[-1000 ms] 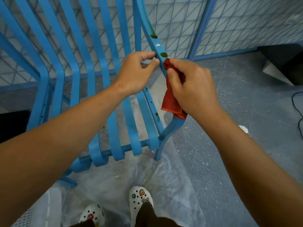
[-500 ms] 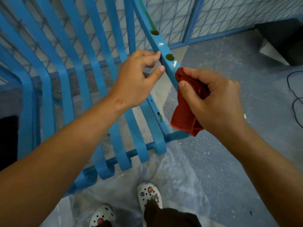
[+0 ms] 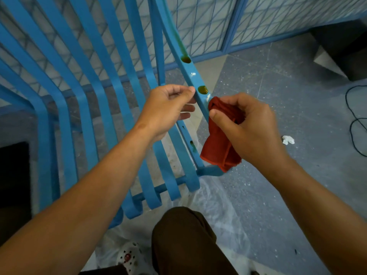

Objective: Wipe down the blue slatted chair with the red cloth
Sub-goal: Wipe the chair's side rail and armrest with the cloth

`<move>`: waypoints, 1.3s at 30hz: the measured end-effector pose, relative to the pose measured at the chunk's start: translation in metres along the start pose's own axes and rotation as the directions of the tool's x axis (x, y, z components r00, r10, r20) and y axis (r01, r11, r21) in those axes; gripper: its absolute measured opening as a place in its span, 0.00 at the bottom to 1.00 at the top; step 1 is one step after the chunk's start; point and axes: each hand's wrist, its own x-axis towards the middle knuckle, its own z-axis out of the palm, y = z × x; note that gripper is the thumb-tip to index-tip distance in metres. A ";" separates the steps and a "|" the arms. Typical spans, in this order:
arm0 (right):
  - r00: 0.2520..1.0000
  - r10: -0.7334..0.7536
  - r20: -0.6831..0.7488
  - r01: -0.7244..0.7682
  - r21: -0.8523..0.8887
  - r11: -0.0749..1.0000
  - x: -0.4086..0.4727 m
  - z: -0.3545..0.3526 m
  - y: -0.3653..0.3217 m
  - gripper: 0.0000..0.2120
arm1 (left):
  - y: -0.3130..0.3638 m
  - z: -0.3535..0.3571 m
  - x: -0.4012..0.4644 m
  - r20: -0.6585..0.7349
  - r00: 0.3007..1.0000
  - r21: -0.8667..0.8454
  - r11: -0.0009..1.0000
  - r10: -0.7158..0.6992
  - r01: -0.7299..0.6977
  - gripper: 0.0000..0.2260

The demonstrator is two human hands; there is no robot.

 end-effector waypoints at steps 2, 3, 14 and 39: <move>1.000 0.000 0.010 0.000 0.027 1.000 0.008 0.001 -0.002 0.07 | 0.001 0.002 0.002 -0.011 0.999 -0.036 0.999 -0.040 0.040 0.08; 1.000 -0.001 0.016 0.000 0.034 0.999 0.011 0.002 -0.002 0.07 | 0.001 0.004 0.002 -0.013 0.998 -0.050 0.997 -0.059 0.059 0.10; 0.982 -0.185 -0.035 0.183 -0.074 0.980 0.020 -0.015 0.000 0.10 | 0.009 0.005 0.011 -0.008 0.991 -0.079 0.988 -0.131 0.130 0.12; 0.958 -0.280 0.056 0.285 -0.159 0.945 0.016 -0.003 -0.005 0.10 | 0.002 -0.007 0.022 0.061 0.994 -0.036 0.995 -0.089 0.092 0.05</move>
